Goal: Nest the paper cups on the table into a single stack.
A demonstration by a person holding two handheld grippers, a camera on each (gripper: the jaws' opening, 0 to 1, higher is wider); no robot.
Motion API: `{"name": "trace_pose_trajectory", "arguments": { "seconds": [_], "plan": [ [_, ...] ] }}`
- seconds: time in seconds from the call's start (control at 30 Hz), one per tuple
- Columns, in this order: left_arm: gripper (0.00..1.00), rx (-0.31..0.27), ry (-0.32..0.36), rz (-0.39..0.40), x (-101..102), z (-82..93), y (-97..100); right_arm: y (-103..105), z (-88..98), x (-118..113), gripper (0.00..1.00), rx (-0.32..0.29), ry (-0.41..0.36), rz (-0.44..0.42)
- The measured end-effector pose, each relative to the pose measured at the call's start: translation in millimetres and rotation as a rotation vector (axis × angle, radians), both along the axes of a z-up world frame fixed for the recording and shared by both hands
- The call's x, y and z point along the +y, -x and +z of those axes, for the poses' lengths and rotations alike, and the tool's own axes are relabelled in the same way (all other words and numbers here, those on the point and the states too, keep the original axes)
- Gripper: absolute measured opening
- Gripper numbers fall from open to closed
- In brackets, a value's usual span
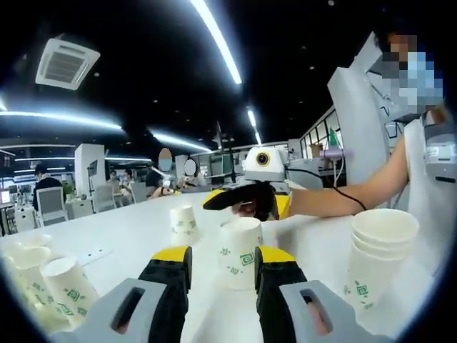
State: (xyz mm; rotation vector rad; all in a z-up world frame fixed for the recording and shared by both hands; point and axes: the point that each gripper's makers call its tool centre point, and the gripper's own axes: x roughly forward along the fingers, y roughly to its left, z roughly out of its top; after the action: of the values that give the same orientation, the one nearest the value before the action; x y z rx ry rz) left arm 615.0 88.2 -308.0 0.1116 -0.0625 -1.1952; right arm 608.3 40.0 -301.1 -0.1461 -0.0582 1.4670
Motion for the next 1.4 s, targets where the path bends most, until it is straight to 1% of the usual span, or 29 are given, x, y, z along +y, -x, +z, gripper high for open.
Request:
{"name": "trace_pose_trajectory", "arguments": {
  "seconds": [0.1, 0.17, 0.27, 0.5, 0.67, 0.83, 1.0, 1.23, 1.3, 1.4],
  "plan": [
    [0.37, -0.003, 0.003, 0.001, 0.5, 1.5, 0.2, -3.9, -10.6, -4.5, 0.59, 0.026, 0.027, 0.000],
    [0.37, -0.007, 0.008, 0.003, 0.7, 2.9, 0.8, -5.7, -16.8, -7.5, 0.56, 0.050, 0.043, 0.005],
    [0.37, -0.006, 0.015, 0.006, 1.6, 4.2, -1.1, -4.7, -21.9, -9.3, 0.54, 0.071, 0.056, 0.016],
    [0.37, -0.002, 0.022, 0.011, 3.7, 4.6, -3.9, 0.0, -30.1, -8.2, 0.54, 0.077, 0.090, 0.039],
    [0.37, -0.001, 0.027, 0.015, 5.0, 5.8, -3.7, 1.2, -40.3, -7.9, 0.54, 0.071, 0.138, 0.040],
    [0.37, 0.002, 0.031, 0.016, 5.0, 6.0, -3.8, 0.4, -60.6, -7.4, 0.54, 0.069, 0.224, 0.034],
    [0.37, 0.003, 0.030, 0.014, 4.7, 5.3, -4.9, 1.7, -68.6, -7.0, 0.54, 0.056, 0.268, 0.030],
    [0.37, 0.004, 0.037, 0.017, 5.3, 6.1, -4.8, -2.9, -82.1, -11.3, 0.62, 0.063, 0.324, 0.019],
    [0.37, 0.004, 0.036, 0.017, 5.3, 5.9, -5.2, -2.7, -82.8, -10.8, 0.61, 0.064, 0.329, 0.019],
    [0.37, 0.004, 0.036, 0.017, 5.1, 5.9, -4.6, -4.4, -83.3, -11.3, 0.54, 0.060, 0.337, 0.015]
  ]
}}
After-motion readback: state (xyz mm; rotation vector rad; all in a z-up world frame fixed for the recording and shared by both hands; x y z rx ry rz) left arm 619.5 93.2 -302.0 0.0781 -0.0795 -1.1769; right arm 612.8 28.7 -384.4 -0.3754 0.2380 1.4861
